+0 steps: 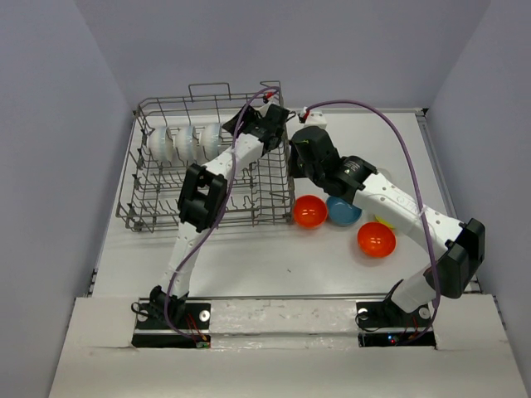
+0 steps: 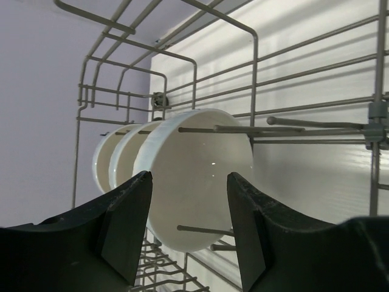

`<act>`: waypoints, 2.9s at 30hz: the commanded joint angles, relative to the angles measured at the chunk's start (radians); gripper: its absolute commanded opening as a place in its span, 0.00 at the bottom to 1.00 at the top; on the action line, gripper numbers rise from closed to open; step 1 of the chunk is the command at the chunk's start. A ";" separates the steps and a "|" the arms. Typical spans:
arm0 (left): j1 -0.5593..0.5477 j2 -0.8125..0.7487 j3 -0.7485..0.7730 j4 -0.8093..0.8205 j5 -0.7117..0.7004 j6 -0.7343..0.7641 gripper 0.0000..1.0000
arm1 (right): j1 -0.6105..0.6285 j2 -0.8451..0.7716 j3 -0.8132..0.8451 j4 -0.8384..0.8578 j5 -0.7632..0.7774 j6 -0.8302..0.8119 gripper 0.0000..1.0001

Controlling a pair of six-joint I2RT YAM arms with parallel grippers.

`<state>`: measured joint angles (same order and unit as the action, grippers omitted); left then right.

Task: Load the bowls into the dish rack
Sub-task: Insert the bowl into the dish rack, then move the bowl to the center of the board.

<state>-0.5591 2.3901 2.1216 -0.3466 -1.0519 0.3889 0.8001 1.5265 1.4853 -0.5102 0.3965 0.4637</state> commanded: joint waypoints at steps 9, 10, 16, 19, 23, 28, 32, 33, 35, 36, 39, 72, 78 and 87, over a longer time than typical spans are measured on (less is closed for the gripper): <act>-0.009 -0.186 0.009 -0.130 0.139 -0.145 0.64 | 0.010 0.021 0.030 -0.004 0.004 -0.016 0.01; -0.007 -0.198 0.009 -0.134 0.145 -0.151 0.64 | 0.010 0.020 0.030 -0.004 0.005 -0.014 0.01; -0.009 -0.239 0.012 -0.172 0.156 -0.194 0.64 | 0.010 0.023 0.029 -0.002 0.011 -0.014 0.01; -0.007 -0.279 0.015 -0.190 0.158 -0.235 0.64 | 0.010 0.021 0.026 -0.002 0.018 -0.014 0.01; -0.007 -0.350 0.009 -0.215 0.184 -0.304 0.64 | 0.010 0.015 0.021 -0.002 0.027 -0.016 0.01; -0.019 -0.510 -0.072 -0.209 0.237 -0.378 0.64 | 0.010 0.012 0.029 -0.002 0.028 -0.014 0.01; -0.031 -0.632 -0.146 -0.209 0.288 -0.446 0.64 | 0.010 0.004 0.030 -0.002 0.028 -0.016 0.01; -0.039 -0.653 -0.163 -0.200 0.286 -0.455 0.64 | 0.010 0.001 0.027 -0.002 0.031 -0.014 0.02; -0.050 -0.718 -0.212 -0.198 0.280 -0.466 0.64 | 0.010 -0.003 0.027 -0.001 0.042 -0.014 0.05; -0.061 -0.738 -0.230 -0.198 0.277 -0.476 0.64 | 0.010 -0.005 0.029 -0.001 0.044 -0.014 0.07; -0.067 -0.831 -0.314 -0.189 0.277 -0.515 0.64 | 0.010 -0.006 0.043 -0.004 0.048 -0.014 0.12; -0.078 -1.621 -1.187 0.211 0.477 -0.568 0.65 | -0.064 -0.232 -0.110 0.029 0.513 -0.013 0.81; -0.078 -1.730 -1.258 0.253 0.452 -0.556 0.67 | -0.284 -0.263 -0.227 0.029 0.423 0.027 0.81; -0.078 -1.763 -1.302 0.259 0.435 -0.556 0.68 | -0.334 -0.172 -0.361 0.047 0.196 0.113 0.79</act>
<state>-0.6346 0.6373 0.8406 -0.1444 -0.5930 -0.1692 0.4595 1.3418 1.1698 -0.4992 0.6933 0.5209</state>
